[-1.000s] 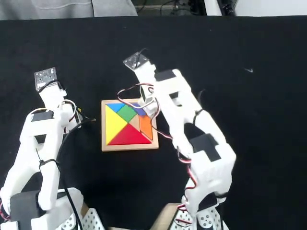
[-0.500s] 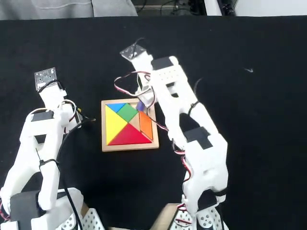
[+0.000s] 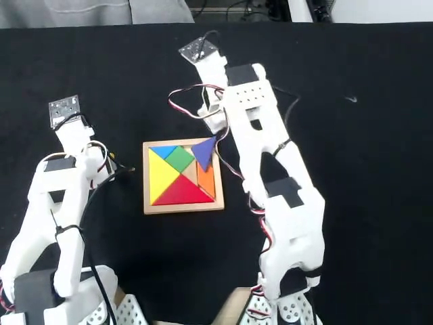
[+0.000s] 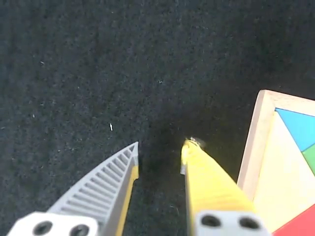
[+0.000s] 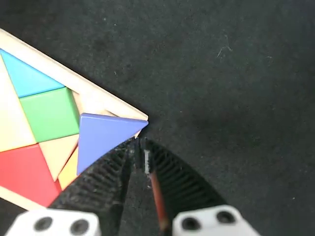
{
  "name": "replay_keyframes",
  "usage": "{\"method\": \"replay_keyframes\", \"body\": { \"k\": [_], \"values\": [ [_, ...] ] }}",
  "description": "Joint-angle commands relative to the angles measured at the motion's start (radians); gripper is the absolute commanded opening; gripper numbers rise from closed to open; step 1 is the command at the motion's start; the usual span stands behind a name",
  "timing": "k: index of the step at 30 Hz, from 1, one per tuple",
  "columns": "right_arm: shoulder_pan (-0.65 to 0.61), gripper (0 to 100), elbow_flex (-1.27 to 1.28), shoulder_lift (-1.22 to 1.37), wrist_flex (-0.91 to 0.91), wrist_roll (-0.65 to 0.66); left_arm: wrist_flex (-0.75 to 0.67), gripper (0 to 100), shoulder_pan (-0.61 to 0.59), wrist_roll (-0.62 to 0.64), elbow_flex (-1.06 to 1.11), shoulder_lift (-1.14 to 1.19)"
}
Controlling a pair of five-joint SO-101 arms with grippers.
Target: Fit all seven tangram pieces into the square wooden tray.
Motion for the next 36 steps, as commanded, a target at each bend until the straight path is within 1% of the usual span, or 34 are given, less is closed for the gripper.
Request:
{"method": "replay_keyframes", "body": {
  "k": [1,2,3,4,7,9,11,18,23,31,33,36],
  "values": [
    [0.003,11.9,-0.038,-0.01,-0.008,0.138,-0.017,15,-0.01,0.005,-0.002,-0.02],
    [0.003,16.0,-0.031,-0.01,-0.011,0.19,-0.017,15,-0.01,0.005,-0.002,-0.02],
    [0.002,18.0,-0.021,-0.008,-0.021,0.232,-0.017,15,-0.01,0.005,-0.002,-0.02],
    [0.0,17.4,-0.005,-0.008,-0.054,0.259,-0.017,15,-0.01,0.005,-0.002,-0.02],
    [-0.011,8.0,0.062,-0.004,-0.181,0.264,-0.017,15,-0.01,0.005,-0.002,-0.02],
    [-0.018,1.2,0.097,0.015,-0.222,0.265,-0.017,15,-0.01,0.005,-0.002,-0.02],
    [-0.018,2.1,0.111,0.039,-0.23,0.265,-0.017,15,-0.01,0.005,-0.002,-0.02],
    [-0.017,1.1,0.116,0.105,-0.219,0.272,-0.017,15,-0.01,0.005,-0.002,-0.02],
    [-0.017,1.1,0.108,0.104,-0.107,0.273,-0.017,15,-0.01,0.005,-0.002,-0.02],
    [-0.021,1.1,0.119,0.036,0.008,0.275,-0.017,15,-0.01,0.005,-0.002,-0.02],
    [-0.021,1.1,0.117,0.022,-0.005,0.272,-0.017,15,-0.01,0.005,-0.002,-0.02],
    [0.008,1.1,0.099,-0.001,-0.087,0.249,-0.017,15,-0.01,0.005,-0.002,-0.02]
  ]
}}
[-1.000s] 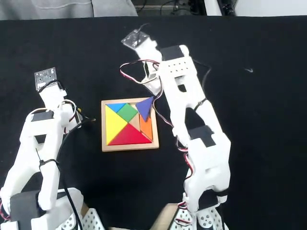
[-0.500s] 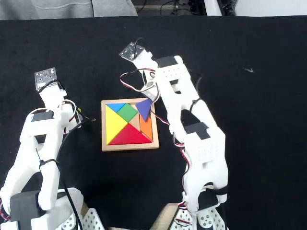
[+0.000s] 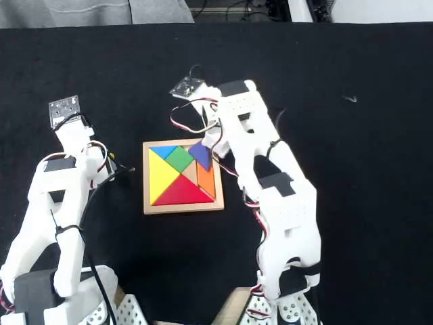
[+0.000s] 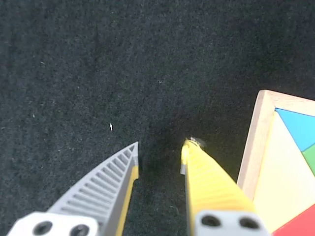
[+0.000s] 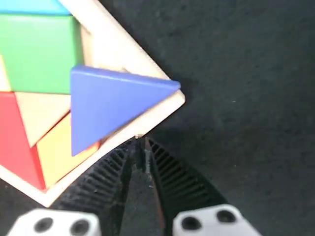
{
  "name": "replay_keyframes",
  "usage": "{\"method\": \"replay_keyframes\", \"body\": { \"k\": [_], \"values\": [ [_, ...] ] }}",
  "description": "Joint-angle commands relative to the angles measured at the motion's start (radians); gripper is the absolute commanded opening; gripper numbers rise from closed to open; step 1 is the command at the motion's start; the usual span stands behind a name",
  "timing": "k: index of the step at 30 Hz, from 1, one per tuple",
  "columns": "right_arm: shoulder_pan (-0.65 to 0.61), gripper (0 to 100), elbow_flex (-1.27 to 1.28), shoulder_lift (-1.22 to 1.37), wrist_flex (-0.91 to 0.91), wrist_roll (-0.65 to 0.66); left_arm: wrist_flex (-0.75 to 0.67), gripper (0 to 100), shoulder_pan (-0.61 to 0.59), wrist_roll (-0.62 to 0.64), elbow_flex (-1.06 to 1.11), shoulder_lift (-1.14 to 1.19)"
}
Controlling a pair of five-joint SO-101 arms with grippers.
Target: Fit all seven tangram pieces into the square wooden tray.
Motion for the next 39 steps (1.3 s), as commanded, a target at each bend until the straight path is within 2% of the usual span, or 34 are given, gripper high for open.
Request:
{"method": "replay_keyframes", "body": {
  "k": [1,4,7,12,17,24,29,39],
  "values": [
    [0.018,1.1,-0.03,-0.117,-0.094,-0.041,-0.017,15,-0.01,0.005,-0.002,-0.02],
    [0.012,1.1,-0.025,-0.12,-0.21,-0.098,-0.017,15,-0.01,0.005,-0.002,-0.02],
    [-0.026,1.1,-0.027,-0.113,-0.275,-0.098,-0.017,15,-0.01,0.005,-0.002,-0.02],
    [-0.081,1.1,-0.071,-0.062,-0.287,-0.098,-0.017,15,-0.01,0.005,-0.002,-0.02],
    [-0.055,1.1,-0.107,0.004,-0.284,-0.098,-0.017,15,-0.01,0.005,-0.002,-0.02],
    [-0.023,1.1,-0.159,0.045,-0.18,-0.095,-0.017,15,-0.01,0.005,-0.002,-0.02],
    [-0.021,1.1,-0.148,0.045,-0.104,-0.017,-0.017,15,-0.01,0.005,-0.002,-0.02],
    [-0.008,1.1,-0.148,0.041,0.049,0.018,-0.017,15,-0.01,0.005,-0.002,-0.02]
  ]
}}
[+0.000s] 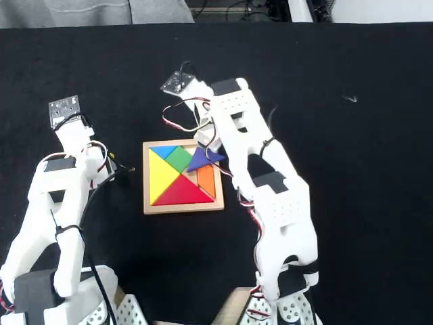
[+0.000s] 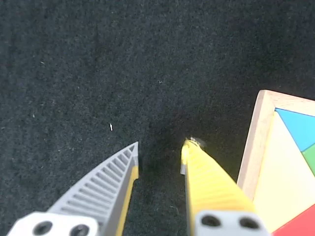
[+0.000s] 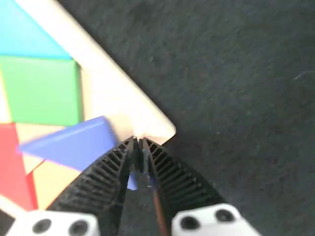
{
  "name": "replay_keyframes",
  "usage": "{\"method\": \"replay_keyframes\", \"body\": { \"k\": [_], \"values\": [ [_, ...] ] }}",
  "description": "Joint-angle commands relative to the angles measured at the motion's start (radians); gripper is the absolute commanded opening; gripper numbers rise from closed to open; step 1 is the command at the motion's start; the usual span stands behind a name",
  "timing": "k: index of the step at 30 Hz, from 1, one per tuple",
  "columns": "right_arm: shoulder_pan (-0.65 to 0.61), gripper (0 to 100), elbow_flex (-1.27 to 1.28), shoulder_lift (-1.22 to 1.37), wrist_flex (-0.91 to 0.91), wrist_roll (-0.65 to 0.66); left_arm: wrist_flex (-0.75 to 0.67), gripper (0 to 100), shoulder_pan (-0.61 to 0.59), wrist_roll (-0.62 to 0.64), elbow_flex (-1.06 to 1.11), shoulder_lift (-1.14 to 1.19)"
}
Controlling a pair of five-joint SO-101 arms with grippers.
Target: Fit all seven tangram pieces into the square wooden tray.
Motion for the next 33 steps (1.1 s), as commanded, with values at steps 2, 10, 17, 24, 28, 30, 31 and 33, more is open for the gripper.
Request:
{"method": "replay_keyframes", "body": {
  "k": [2,10,17,24,28,30,31,33],
  "values": [
    [0.029,1.1,-0.051,-0.016,0.072,0.012,-0.017,15,-0.01,0.005,-0.002,-0.02],
    [0.04,1.0,-0.059,-0.128,0.129,-0.048,-0.017,15,-0.01,0.005,-0.002,-0.02],
    [-0.12,1.0,0.153,-0.298,0.064,-0.095,-0.017,15,-0.01,0.005,-0.002,-0.02],
    [-0.175,1.0,0.297,-0.302,-0.066,-0.107,-0.017,15,-0.01,0.005,-0.002,-0.02],
    [-0.161,1.0,0.311,-0.302,-0.11,-0.107,-0.017,15,-0.01,0.005,-0.002,-0.02],
    [-0.157,1.1,0.318,-0.297,-0.143,-0.106,-0.017,15,-0.01,0.005,-0.002,-0.02],
    [-0.155,1.1,0.317,-0.289,-0.153,-0.106,-0.017,15,-0.01,0.005,-0.002,-0.02],
    [-0.149,1.1,0.314,-0.271,-0.163,-0.106,-0.017,15,-0.01,0.005,-0.002,-0.02]
  ]
}}
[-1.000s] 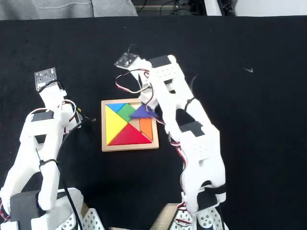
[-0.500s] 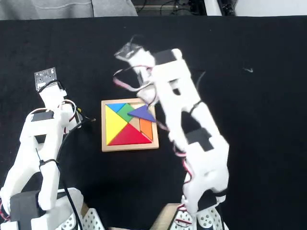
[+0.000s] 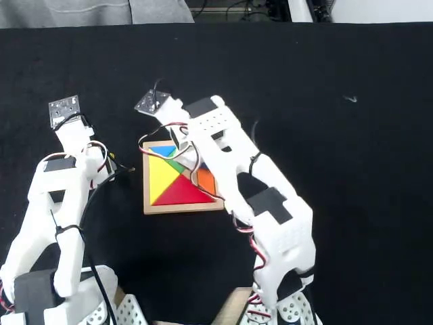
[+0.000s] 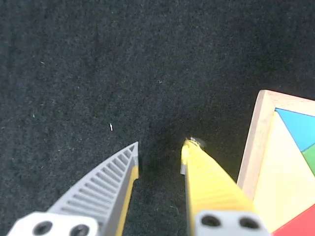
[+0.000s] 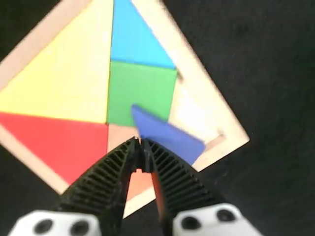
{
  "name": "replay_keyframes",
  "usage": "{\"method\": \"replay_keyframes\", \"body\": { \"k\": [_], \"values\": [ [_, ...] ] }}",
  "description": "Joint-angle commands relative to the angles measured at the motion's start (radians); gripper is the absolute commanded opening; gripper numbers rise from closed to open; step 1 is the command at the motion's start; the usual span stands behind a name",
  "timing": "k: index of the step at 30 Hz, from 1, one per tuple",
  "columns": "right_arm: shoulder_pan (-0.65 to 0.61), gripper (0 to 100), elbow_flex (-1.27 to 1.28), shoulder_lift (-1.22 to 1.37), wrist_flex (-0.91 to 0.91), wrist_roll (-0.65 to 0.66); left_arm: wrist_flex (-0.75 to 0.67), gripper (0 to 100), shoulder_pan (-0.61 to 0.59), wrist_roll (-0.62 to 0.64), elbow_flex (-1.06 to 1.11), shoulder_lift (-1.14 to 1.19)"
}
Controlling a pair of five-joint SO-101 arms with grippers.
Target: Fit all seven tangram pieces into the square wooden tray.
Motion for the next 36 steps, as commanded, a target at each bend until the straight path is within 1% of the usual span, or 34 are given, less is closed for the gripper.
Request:
{"method": "replay_keyframes", "body": {
  "k": [1,10,15,18,22,26,36],
  "values": [
    [0.015,1.1,-0.007,-0.024,-0.032,-0.006,-0.017,15,-0.01,0.005,-0.002,-0.02],
    [0.038,1.1,-0.062,0.007,-0.005,-0.006,-0.017,15,-0.012,0.005,-0.002,-0.02],
    [-0.011,1.1,-0.041,-0.062,0.068,-0.009,-0.017,15,-0.012,0.005,-0.002,-0.02],
    [-0.029,1.1,0.008,-0.096,0.044,-0.035,-0.017,15,-0.012,0.005,-0.002,-0.02],
    [-0.025,1.1,0.07,-0.099,-0.002,-0.028,-0.017,15,-0.012,0.005,-0.002,-0.02],
    [-0.015,1.1,0.085,-0.097,-0.003,-0.026,-0.017,15,-0.012,0.005,-0.002,-0.02],
    [0.026,1.1,-0.054,0.024,-0.011,-0.029,-0.017,15,-0.012,0.005,-0.002,-0.02]
  ]
}}
